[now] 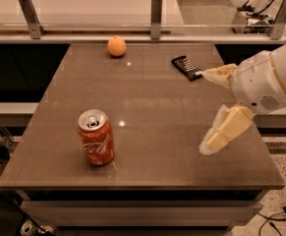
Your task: Move coke can near orange
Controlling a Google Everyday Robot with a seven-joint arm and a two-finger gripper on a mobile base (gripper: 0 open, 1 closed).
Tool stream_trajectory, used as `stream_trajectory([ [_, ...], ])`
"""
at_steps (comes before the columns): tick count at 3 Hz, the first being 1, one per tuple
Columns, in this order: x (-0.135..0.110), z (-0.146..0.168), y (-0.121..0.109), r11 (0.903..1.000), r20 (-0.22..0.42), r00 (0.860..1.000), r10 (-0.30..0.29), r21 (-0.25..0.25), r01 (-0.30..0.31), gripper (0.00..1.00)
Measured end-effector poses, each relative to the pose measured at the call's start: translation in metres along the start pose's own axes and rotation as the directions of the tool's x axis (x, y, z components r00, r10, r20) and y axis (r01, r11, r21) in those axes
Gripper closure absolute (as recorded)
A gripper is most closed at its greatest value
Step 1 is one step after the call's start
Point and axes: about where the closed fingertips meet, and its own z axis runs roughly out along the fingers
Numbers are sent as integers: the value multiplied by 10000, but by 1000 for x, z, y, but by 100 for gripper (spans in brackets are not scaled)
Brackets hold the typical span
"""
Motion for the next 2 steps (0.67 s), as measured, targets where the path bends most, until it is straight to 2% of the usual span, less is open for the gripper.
stream_trajectory([
  [1, -11, 32, 7, 9995, 1668, 9860, 75, -311, -24, 0],
  [2, -24, 73, 17, 9979, 3686, 9295, 166, -641, 76, 0],
])
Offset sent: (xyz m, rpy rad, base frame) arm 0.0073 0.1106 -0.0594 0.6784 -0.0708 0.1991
